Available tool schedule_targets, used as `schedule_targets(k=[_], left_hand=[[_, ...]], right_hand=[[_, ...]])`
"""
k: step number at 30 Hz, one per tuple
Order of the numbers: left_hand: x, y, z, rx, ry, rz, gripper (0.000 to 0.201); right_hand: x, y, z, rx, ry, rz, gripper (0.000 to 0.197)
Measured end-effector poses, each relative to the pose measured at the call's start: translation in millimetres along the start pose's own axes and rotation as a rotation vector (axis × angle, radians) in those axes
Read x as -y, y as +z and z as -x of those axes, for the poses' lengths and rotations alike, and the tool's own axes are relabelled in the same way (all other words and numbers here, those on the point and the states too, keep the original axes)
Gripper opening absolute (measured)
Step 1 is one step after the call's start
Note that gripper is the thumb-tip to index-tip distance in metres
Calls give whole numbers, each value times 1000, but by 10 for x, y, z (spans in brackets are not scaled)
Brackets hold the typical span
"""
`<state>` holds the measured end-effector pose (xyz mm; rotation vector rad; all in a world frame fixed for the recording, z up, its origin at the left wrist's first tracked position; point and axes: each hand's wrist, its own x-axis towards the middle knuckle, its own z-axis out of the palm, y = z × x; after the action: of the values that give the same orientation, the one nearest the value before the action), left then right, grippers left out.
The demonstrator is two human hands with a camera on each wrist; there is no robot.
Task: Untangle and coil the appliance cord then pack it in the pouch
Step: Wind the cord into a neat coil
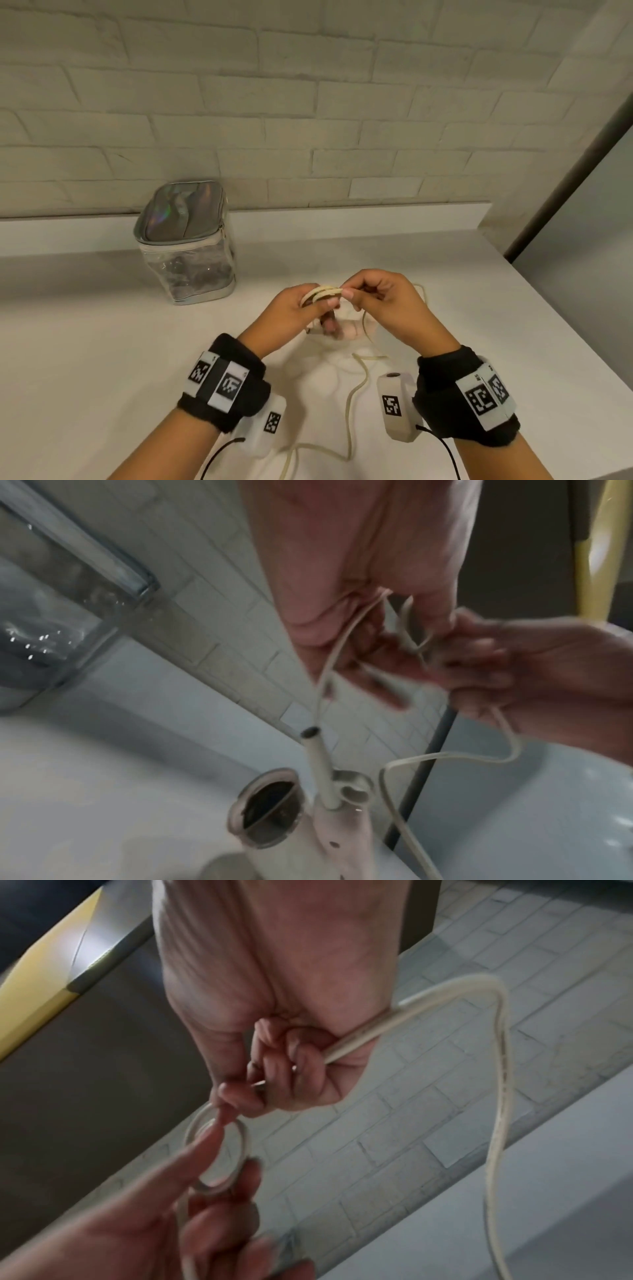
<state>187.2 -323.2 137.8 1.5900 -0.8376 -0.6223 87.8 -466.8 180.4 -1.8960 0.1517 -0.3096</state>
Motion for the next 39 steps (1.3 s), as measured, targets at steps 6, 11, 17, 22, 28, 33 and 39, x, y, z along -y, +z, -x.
schedule_targets(k=[6,11,17,22,28,33,39], left_hand=[[41,-217,-75,-27,5,174,43],[-287,-375,-198,-164,67,308,41],[-466,-266,-83,-86,34,313,40],[-389,-391,114,-15,-55,409,29],[-306,-423,192,-129,13,585,26],[-209,-423,78,-268,114,531,34],[-140,-479,-29,-259,122,144,45]], right_hand=[[136,-496,102,-127,-47,136,16],[101,-766,95,-393,-141,523,12],[-15,-670,-171,-587,-160,797,5],[-292,-141,-360,-403,-32,795,9],[-432,466,-346,-204,1,520,15],[-444,706,-179,42,-74,393,27],[-362,492,35,203,-26,311,21]])
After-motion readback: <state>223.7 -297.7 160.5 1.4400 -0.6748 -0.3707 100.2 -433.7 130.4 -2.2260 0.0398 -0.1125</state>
